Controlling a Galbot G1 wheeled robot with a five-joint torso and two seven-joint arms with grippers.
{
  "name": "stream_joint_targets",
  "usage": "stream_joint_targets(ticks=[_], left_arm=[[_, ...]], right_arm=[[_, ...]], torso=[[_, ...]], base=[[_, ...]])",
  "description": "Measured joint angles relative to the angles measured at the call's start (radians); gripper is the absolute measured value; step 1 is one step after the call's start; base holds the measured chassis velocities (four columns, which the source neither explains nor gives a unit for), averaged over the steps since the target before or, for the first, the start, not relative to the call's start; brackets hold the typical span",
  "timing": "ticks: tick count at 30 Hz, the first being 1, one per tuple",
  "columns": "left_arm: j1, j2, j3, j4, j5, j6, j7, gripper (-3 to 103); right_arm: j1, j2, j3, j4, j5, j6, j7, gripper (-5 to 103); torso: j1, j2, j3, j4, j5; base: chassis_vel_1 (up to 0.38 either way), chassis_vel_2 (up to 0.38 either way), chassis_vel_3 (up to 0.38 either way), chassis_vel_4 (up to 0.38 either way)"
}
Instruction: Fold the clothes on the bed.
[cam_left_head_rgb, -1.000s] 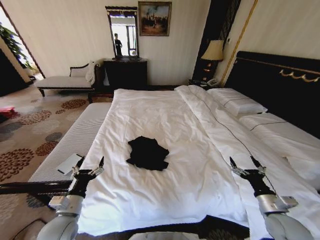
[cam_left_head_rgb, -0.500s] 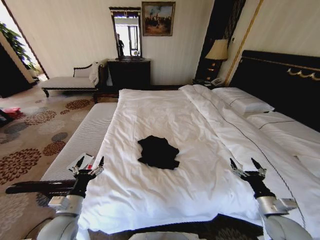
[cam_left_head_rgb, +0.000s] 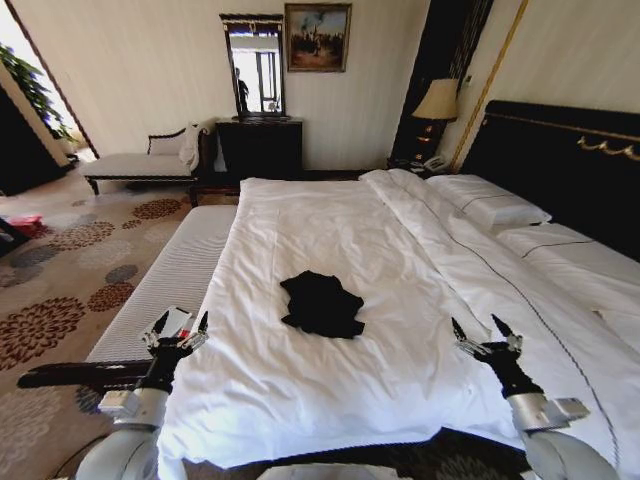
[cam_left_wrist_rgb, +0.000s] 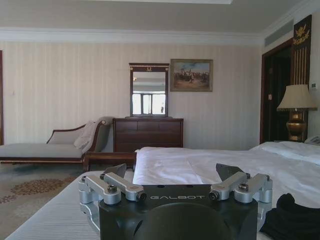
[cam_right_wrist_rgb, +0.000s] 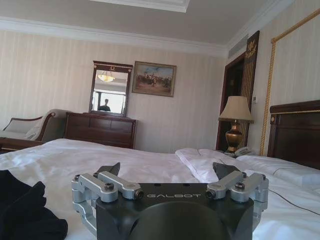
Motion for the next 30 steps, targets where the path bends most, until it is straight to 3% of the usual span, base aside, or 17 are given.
stream_joint_targets(ticks=[25,30], left_arm=[[-0.021,0.009,0.009,0.014,-0.007,0.016,-0.013,100],[-0.023,0.017,0.016,0.016,-0.013,0.032,-0.015,100]], right_arm=[[0.015,-0.016,-0.010,-0.004,-0.001,0.006,0.033,100],[0.015,-0.026,-0.034,0.025,0.028,-0.032,0.062,100]], torso=[[0.000,0.000,0.000,0.0002,0.0001],[0.000,0.000,0.000,0.0000,0.0002]], base=[[-0.066,0.071,0.067,-0.075],[0.000,0.000,0.000,0.000]])
